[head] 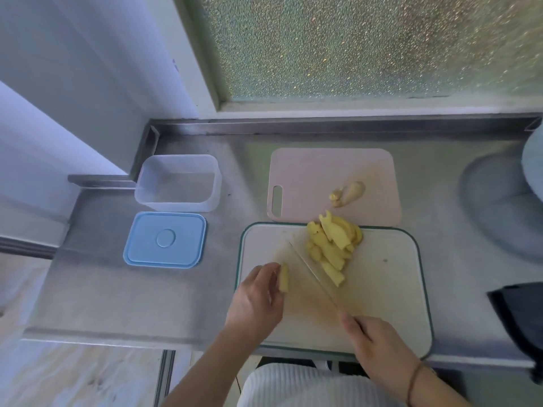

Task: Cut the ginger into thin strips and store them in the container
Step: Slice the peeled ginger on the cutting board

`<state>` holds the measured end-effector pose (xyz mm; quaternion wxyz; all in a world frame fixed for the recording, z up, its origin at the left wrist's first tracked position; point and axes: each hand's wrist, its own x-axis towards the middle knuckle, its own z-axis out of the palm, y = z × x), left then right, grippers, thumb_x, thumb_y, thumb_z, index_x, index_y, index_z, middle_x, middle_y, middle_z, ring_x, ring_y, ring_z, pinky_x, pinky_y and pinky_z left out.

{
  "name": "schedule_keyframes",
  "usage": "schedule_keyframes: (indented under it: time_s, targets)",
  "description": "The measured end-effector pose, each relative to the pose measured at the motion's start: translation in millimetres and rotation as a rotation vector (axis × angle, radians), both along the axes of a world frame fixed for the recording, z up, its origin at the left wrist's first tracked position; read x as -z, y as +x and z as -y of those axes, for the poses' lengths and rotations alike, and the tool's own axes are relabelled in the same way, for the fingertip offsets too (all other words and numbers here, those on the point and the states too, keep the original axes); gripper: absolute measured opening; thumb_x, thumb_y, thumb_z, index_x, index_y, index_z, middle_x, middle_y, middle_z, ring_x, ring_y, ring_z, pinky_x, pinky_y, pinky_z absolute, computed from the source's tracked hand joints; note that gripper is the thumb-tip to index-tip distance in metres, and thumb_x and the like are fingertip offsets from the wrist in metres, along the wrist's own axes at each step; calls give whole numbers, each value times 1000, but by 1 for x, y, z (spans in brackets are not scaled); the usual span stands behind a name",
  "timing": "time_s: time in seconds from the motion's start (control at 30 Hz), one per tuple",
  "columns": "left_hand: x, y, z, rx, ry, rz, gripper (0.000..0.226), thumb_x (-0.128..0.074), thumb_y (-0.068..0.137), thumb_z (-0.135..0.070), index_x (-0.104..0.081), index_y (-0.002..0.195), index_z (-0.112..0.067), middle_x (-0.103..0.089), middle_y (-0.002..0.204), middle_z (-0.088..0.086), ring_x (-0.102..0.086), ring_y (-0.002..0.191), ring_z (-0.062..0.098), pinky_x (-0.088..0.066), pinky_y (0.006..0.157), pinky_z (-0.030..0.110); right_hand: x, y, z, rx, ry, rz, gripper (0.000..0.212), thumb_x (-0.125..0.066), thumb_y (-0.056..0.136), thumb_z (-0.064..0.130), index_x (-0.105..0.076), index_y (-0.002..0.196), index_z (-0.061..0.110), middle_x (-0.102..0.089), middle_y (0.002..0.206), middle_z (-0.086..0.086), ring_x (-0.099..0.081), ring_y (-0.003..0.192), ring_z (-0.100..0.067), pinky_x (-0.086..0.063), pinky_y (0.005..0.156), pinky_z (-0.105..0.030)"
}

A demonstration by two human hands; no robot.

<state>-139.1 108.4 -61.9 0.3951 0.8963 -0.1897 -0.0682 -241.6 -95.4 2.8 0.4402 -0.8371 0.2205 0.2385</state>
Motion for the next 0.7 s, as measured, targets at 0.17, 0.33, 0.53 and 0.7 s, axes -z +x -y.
schedule_keyframes:
  time_s: [0.17, 0.33, 0.53, 0.7]
  targets:
    - [-1, 7, -2, 186, -43, 17, 32, -58, 82, -14, -69, 113, -14, -64, 92, -5, -61, 79, 9, -55, 73, 24, 11, -4, -8, 38, 27, -49, 61, -25, 78, 71, -44, 56, 18, -47, 48, 3, -47, 46, -6, -45, 58, -27]
    - [7, -2, 10, 214, 4, 164, 25, -61, 83, -22, -67, 107, -15, -66, 90, -5, -61, 80, 13, -52, 72, 26, 12, -3, -17, 91, 94, -94, 64, -24, 76, 76, -43, 57, 18, -46, 49, 2, -45, 49, -11, -48, 62, -35]
    - [12, -12, 4, 126, 71, 257, 21, -61, 83, -23, -59, 105, -25, -62, 79, -12, -62, 75, 12, -43, 71, 32, -4, 17, -23, 134, 345, -199, 64, -30, 81, 71, -37, 59, 12, -31, 45, -2, -26, 36, -16, -24, 40, -22]
    - [19, -18, -2, 34, 72, 255, 18, -67, 87, -34, -70, 101, -23, -68, 89, -9, -65, 81, 12, -49, 73, 35, 1, 22, -22, 95, 260, -108, 64, -29, 79, 70, -39, 58, 11, -33, 42, 4, -33, 37, -10, -31, 46, -23]
